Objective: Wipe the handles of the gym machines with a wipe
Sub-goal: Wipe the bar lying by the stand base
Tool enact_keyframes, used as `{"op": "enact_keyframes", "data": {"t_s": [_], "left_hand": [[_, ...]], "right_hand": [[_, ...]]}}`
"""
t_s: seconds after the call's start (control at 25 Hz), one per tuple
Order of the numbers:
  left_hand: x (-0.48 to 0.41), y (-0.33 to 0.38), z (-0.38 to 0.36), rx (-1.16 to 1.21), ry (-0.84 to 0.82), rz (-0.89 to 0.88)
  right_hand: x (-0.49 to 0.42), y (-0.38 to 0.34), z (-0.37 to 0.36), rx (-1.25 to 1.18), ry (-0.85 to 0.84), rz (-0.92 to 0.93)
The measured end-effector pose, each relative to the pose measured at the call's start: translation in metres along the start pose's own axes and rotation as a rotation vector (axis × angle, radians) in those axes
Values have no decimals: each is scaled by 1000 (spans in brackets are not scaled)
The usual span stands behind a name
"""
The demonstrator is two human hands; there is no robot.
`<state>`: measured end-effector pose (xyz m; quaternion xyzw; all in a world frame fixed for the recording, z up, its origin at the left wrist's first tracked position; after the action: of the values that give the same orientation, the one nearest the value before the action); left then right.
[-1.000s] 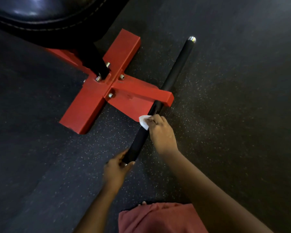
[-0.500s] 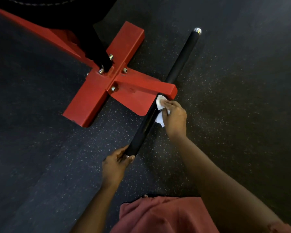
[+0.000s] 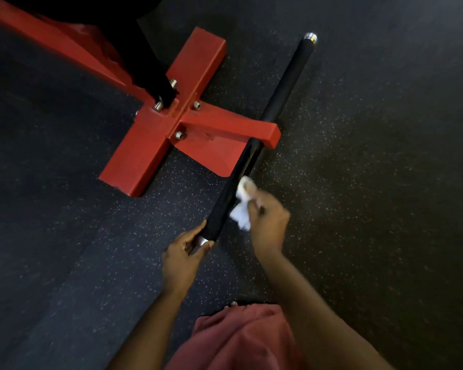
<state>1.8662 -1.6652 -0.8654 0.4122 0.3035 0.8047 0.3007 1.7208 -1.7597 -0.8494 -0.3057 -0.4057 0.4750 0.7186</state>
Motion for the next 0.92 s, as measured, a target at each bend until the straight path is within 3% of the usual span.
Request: {"op": "enact_keyframes", "data": {"t_s": [0.16, 0.52, 0.68, 0.8, 0.92], "left_hand": [[-4, -4, 0, 9, -16, -33], [-5, -6, 0, -11, -19, 8], [-6, -5, 1, 27, 5, 24], [-5, -5, 1, 44, -7, 30], [-5, -4, 2, 42, -23, 43]], "right_hand": [[-52, -11, -12, 17, 106, -85], [75, 27, -36, -251, 127, -447], [-8, 17, -23, -547, 332, -535], [-61, -4, -22, -587, 298, -520], [-52, -1, -33, -549, 252, -541]]}}
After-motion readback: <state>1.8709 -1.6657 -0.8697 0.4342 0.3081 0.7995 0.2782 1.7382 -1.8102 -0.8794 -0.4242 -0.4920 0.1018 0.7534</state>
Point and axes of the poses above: each hand's wrist, its own x-axis away from the middle knuckle, its own z-axis out of the back of the hand, y = z × x, the point moved 3 cm from there along -x, towards the middle knuckle, and after that the axes turned 6 degrees about y, right-handed, at the moved point
